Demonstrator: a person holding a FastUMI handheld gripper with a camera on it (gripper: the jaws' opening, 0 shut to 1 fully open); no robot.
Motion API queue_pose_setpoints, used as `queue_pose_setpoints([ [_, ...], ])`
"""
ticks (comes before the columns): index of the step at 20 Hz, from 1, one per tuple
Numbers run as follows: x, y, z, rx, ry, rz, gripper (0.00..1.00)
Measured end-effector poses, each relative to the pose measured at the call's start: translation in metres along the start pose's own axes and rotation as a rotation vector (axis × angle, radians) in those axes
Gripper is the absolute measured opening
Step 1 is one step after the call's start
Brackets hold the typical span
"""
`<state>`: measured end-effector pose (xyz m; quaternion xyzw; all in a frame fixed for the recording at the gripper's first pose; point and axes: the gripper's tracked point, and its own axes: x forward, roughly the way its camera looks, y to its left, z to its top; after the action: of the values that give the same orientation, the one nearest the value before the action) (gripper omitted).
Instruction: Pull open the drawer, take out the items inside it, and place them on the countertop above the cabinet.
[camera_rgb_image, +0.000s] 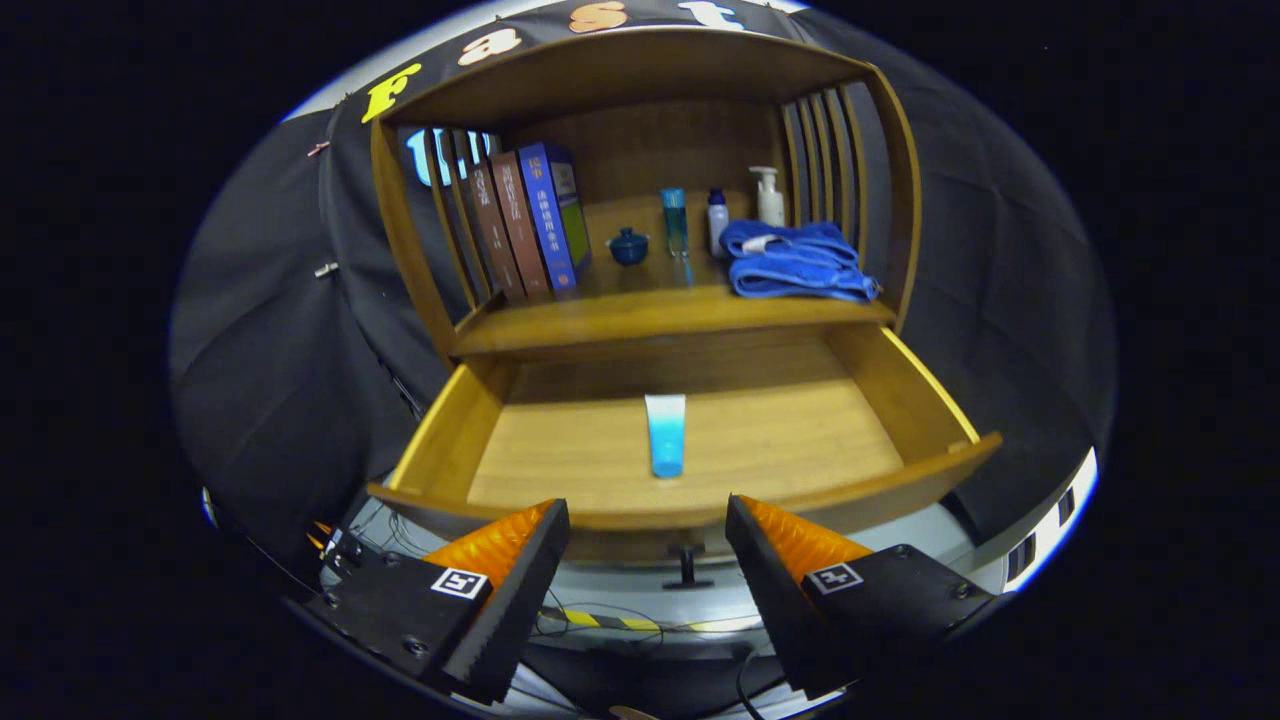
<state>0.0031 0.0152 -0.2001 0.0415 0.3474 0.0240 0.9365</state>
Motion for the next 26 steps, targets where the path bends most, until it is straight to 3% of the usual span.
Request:
queue_pose_setpoints([
  [3, 0.038, -0.001, 0.029, 0.018, 0.046, -0.005, 1.0],
  [7, 0.102, -0.012, 0.032, 0.037, 0.167, -0.043, 1.0],
  [13, 0.169, -0.026, -0.009, 0.048, 0.416, -0.086, 1.0],
  [20, 0.188, -0.032, -0.055, -0.04, 0.662, -0.156, 0.99],
  [24, 0.192, -0.035, -0.062, -0.028, 0.695, -0.167, 0.94],
  [26, 0.193, -0.033, -0.066, -0.014, 0.718, -0.147, 0.7],
])
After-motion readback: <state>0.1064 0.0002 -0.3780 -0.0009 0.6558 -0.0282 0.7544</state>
